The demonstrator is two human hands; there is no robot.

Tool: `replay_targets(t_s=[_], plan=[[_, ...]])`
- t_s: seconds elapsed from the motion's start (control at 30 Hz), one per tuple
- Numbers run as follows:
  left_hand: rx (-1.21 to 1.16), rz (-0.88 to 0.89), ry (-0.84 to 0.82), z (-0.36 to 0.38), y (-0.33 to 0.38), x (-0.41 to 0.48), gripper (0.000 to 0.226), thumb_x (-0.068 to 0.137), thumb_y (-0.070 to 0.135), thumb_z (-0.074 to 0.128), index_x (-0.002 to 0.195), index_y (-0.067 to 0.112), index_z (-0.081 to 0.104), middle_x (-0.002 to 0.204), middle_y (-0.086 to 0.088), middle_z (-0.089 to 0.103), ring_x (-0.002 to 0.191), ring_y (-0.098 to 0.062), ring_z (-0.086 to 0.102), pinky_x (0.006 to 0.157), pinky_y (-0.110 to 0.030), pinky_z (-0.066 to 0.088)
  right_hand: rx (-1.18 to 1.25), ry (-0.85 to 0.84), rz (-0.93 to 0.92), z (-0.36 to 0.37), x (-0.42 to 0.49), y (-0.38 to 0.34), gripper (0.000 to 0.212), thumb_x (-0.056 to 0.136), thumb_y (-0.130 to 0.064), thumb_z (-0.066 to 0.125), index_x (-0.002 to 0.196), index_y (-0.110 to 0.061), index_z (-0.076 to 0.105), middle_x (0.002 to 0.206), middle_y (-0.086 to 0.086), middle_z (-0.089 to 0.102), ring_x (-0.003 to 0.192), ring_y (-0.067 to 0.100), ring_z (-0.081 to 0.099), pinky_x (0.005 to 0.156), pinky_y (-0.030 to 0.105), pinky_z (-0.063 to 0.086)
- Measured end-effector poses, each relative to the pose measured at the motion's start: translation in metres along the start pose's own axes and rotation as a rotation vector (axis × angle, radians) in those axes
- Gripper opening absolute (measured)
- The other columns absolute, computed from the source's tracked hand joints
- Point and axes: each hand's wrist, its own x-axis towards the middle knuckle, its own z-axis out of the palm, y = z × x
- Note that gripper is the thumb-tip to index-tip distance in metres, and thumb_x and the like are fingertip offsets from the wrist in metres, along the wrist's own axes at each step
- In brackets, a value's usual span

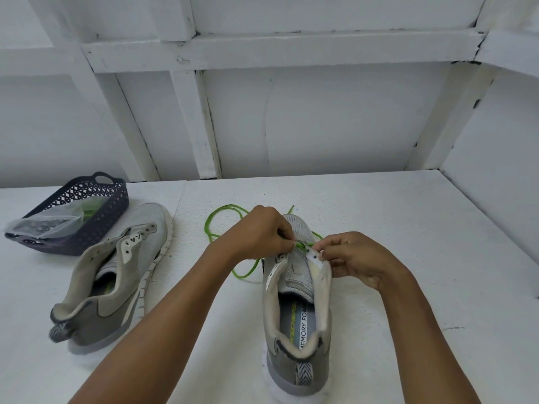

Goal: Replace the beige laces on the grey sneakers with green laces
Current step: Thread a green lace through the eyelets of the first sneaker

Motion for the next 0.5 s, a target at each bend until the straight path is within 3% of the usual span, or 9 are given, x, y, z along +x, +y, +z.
replay_targets(t_s=[0.3, 0.5], plan=[[0.096, -0.020, -0.140, 0.0010, 0.0039, 0.0061, 0.011, 0.083, 0.017, 0.070, 0.088, 0.016, 0.080, 0.080, 0.007, 0.073, 0.062, -0.001, 0.057, 0.055, -0.016, 0.044, -0.006, -0.012, -0.008, 0.0006, -0.0025, -0.0012, 0.013, 0.088, 0.006, 0.060, 0.088, 0.000, 0.071, 0.066, 0.005, 0.068, 0.055, 0.010, 0.064, 0.056, 0.024, 0.055], [0.066, -0.033, -0.121, 0.0024, 0.0036, 0.0071, 0.013, 0.083, 0.015, 0.070, 0.090, 0.016, 0.080, 0.081, 0.007, 0.073, 0.063, -0.002, 0.058, 0.054, -0.013, 0.044, -0.001, 0.006, -0.005, 0.0023, -0.0014, -0.0024, 0.013, 0.088, 0.005, 0.059, 0.090, 0.001, 0.071, 0.072, 0.008, 0.068, 0.057, 0.013, 0.066, 0.055, 0.024, 0.055]])
